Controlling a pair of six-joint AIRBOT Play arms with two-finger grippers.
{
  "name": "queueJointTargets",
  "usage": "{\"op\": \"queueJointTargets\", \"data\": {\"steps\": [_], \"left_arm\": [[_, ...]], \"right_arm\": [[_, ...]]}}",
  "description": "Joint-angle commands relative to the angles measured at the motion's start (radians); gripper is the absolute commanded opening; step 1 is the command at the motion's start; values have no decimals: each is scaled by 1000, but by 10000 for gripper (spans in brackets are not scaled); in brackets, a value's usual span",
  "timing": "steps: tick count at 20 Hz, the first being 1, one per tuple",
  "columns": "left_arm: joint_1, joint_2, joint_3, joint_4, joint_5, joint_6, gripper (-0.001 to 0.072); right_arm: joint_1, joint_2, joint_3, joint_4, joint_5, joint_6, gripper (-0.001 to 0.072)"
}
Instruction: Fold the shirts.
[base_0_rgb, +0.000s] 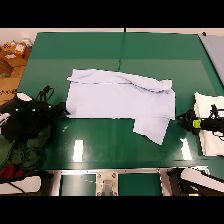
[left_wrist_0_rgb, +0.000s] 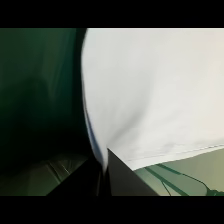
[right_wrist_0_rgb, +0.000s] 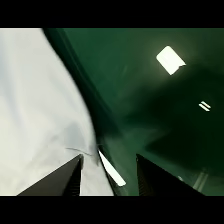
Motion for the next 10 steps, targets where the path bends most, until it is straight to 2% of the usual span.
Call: {"op": "queueJointTargets", "data": {"steps": [1, 3, 4, 7, 10], "left_arm": [[1, 1, 1, -8, -18, 6, 25], [1, 1, 1, -8, -22, 5, 25], [1, 1, 1, -8, -26, 5, 25], [1, 1, 1, -8, -40, 5, 25], [2, 1, 1, -8, -51, 5, 25]], "right_arm": [[11, -125, 18, 116, -19, -95, 391], [23, -165, 18, 117, -17, -103, 375], [23, -174, 20, 118, -18, -119, 322], [23, -178, 51, 117, -20, -124, 266], [30, -178, 76, 118, -5, -124, 249]]}}
